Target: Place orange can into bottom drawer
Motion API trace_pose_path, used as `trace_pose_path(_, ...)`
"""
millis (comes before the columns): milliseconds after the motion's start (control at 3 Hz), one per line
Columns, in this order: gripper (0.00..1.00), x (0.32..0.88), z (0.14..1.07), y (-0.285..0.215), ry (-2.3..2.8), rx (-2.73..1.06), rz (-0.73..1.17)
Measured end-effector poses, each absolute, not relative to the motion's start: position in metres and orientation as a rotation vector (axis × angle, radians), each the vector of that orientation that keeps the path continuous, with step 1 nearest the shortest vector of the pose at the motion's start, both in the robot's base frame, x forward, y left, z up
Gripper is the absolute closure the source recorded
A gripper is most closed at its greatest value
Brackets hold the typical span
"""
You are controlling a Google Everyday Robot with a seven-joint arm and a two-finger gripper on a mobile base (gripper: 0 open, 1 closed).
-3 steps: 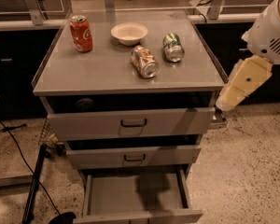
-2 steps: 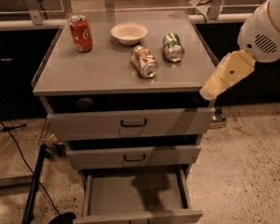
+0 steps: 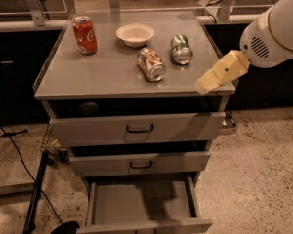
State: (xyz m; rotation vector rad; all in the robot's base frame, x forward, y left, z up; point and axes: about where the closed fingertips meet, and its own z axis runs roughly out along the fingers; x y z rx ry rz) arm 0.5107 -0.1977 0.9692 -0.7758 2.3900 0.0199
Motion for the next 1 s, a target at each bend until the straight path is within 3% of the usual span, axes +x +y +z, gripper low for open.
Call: trace_pose_path(1000,0.00,0.517,0.943,-0.174,2.390,-0.487,0.001)
